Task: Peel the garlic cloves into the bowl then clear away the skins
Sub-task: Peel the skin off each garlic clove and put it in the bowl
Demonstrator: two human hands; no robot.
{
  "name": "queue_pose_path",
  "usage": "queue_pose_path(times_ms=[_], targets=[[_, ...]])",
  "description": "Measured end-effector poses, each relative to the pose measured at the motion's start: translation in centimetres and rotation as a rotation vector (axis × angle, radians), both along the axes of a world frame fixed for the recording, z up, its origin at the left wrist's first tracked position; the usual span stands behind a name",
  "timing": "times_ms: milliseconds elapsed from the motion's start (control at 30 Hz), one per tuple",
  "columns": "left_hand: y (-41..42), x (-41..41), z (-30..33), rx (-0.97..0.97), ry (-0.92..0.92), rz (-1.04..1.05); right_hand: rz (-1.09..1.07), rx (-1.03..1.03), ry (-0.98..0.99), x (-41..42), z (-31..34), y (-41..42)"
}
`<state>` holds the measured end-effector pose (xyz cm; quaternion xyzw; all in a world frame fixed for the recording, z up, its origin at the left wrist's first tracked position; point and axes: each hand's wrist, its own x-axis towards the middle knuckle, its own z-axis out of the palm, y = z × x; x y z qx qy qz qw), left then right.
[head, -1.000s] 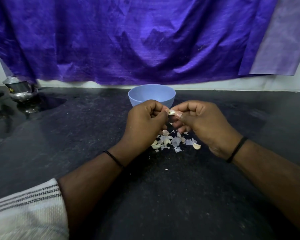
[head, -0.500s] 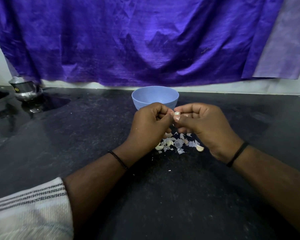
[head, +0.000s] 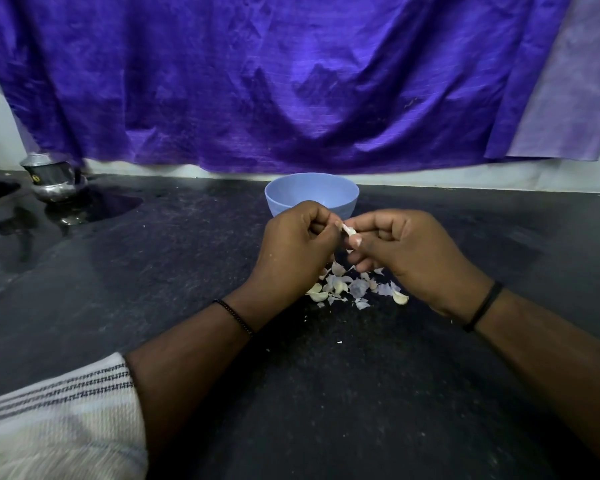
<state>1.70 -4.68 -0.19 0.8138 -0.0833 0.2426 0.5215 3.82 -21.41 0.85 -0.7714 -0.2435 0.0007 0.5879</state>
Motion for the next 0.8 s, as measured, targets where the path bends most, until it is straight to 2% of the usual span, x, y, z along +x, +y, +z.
queue_pose_path(times_ms=[333,800], targets=[[0.13,0.18,0.07,-0.009,-0.012,0.062,0.062,0.054,0.008,-0.18,0.08,-0.03],[0.42,0.40,0.05,-0.098,0.051,0.116,0.035,0.177,-0.037,-0.08,0.38,-0.01]])
